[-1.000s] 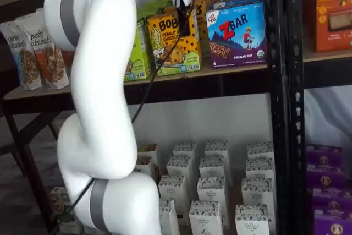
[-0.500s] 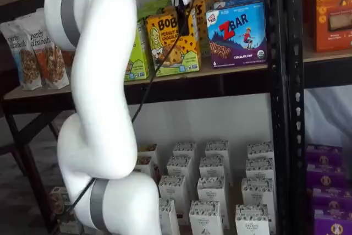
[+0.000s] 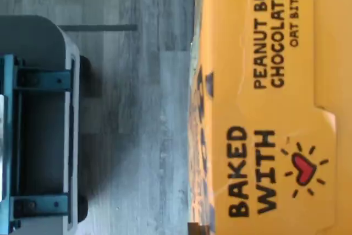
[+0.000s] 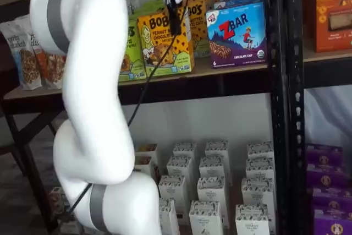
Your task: Pick up the orange box on the top shelf, the fifth box from the left
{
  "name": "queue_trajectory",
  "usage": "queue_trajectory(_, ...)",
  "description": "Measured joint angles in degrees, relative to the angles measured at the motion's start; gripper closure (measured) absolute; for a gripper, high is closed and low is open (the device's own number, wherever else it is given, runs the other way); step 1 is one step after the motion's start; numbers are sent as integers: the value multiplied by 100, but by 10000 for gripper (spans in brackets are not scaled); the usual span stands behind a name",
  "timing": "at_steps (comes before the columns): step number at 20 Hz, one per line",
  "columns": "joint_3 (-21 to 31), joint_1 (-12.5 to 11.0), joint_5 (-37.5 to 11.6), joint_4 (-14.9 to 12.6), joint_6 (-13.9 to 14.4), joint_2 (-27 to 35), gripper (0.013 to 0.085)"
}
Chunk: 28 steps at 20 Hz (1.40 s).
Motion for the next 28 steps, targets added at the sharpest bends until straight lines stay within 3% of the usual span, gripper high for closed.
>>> queue_trajectory(12, 1300, -149, -138, 546, 29, -1662, 730)
queue_trajectory(16, 1633, -214, -84, 508, -30, -2111, 730)
queue_trajectory(28, 1968, -449, 791, 249, -297, -2785, 730)
